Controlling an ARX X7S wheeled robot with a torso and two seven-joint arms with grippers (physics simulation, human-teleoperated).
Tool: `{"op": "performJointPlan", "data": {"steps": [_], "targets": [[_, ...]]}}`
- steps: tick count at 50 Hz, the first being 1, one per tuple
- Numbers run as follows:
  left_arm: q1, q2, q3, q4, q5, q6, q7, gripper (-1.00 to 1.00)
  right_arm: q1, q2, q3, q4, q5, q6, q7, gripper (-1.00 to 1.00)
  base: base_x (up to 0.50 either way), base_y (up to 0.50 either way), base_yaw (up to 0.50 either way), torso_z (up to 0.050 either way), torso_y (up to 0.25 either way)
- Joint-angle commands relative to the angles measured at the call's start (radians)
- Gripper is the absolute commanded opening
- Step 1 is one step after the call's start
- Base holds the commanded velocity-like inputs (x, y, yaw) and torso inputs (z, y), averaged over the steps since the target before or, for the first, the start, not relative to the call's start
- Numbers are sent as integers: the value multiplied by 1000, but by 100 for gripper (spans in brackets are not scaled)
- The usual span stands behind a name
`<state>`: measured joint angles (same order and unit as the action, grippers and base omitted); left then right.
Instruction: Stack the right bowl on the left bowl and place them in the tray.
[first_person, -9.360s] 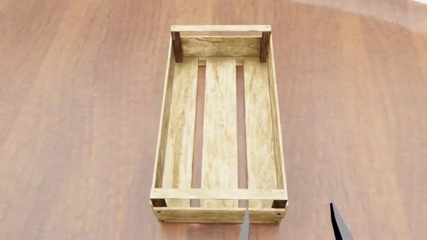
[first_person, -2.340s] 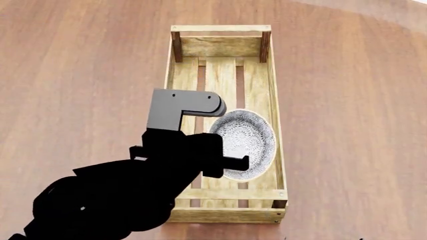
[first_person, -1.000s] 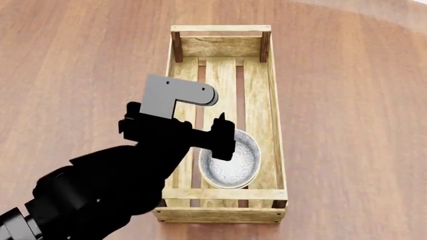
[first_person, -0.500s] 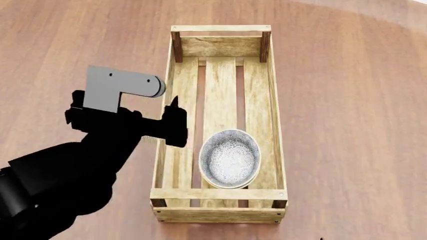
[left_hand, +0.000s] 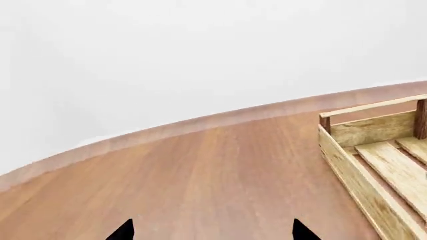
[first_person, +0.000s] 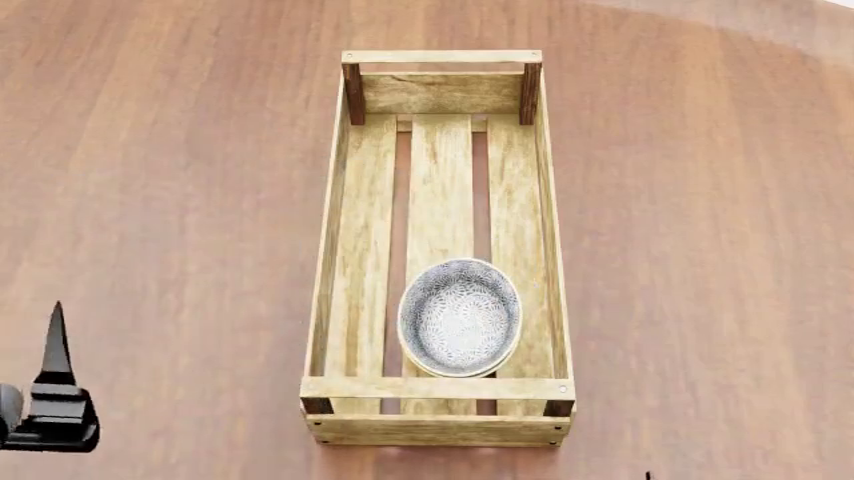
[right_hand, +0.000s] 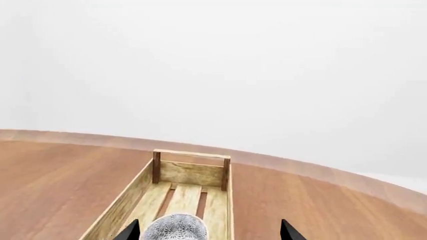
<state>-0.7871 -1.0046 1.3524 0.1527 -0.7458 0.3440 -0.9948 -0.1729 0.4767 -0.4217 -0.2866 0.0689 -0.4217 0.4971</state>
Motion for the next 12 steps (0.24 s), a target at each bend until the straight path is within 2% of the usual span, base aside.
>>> {"op": "performJointPlan", "data": {"steps": [1,6,8,9,12], "targets": [[319,-171,-9,-4,290,360,-288,100,-18,-16,52,12,-12,-37,9,100,0,0,0,0,0],[393,-209,-32,-6,390,419,-446,100,-61,12,94,-15,9,-71,33,100,0,0,0,0,0],[449,-240,-73,6,476,423,-570,100,-89,26,138,-36,18,-112,61,100,0,0,0,0,0],[507,-242,-140,9,487,422,-575,100,-99,30,150,-39,18,-123,68,100,0,0,0,0,0],[893,-208,-590,27,561,388,-575,100,-136,46,222,-21,46,-192,107,100,0,0,0,0,0]]}}
